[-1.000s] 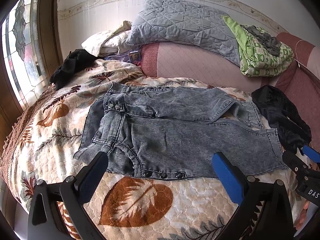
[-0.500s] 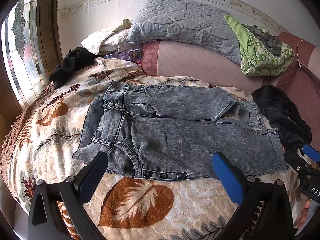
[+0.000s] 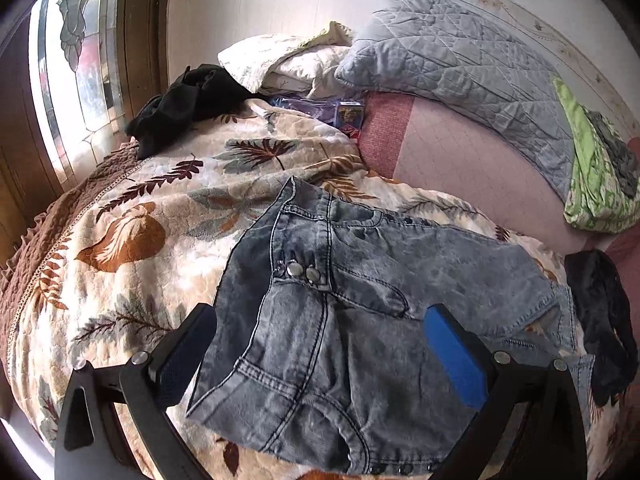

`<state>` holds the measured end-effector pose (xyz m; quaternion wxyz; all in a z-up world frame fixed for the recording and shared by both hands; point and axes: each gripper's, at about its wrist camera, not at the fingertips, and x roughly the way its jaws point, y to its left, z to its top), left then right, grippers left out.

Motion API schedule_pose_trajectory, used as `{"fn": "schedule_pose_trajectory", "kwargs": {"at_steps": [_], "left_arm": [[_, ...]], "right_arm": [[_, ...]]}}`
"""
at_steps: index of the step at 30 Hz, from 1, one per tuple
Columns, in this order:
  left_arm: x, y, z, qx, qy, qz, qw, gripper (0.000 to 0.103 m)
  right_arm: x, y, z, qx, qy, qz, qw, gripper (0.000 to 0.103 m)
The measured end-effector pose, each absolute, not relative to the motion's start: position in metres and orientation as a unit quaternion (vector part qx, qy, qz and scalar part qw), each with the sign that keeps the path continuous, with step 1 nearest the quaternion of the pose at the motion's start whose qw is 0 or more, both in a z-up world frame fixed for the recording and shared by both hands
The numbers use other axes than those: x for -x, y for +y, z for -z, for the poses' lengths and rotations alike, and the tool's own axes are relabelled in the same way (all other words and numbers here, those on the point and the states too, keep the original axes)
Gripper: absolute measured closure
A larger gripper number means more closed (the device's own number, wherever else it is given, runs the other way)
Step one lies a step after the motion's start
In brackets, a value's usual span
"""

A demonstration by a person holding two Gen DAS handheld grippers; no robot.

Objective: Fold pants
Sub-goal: 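Grasp the jeans waistband with the left gripper while the right gripper grasps the hem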

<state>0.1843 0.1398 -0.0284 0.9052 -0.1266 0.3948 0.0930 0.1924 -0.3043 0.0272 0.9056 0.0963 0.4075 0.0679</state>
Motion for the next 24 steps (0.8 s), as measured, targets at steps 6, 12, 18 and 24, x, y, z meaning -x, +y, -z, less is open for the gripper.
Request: {"fn": "schedule_pose_trajectory", "kwargs": {"at_steps": [6, 12, 18, 24], "left_arm": [[-0.257, 0.160, 0.077, 0.150, 0.454, -0.086, 0.874, 0.000], [-0.286, 0.165, 0.106, 0.168, 0.475, -0.056, 0.862, 0.000], [-0.300, 0.173, 0.112, 0.190, 0.470, -0.064, 0.860, 0.000], [-0.319, 0.167, 0.110, 0.140, 0.479, -0.073, 0.864, 0.000]], "right_arm": [[-0.299, -0.355, 0.021, -0.160, 0.495, -0.045, 0.853, 0.000], [-0.363, -0.404, 0.079, -0.224, 0.545, -0.036, 0.807, 0.000], [-0.380, -0.418, 0.116, -0.215, 0.571, -0.023, 0.792, 0.000], [-0.383, -0.413, 0.130, -0.209, 0.570, -0.032, 0.794, 0.000]]}}
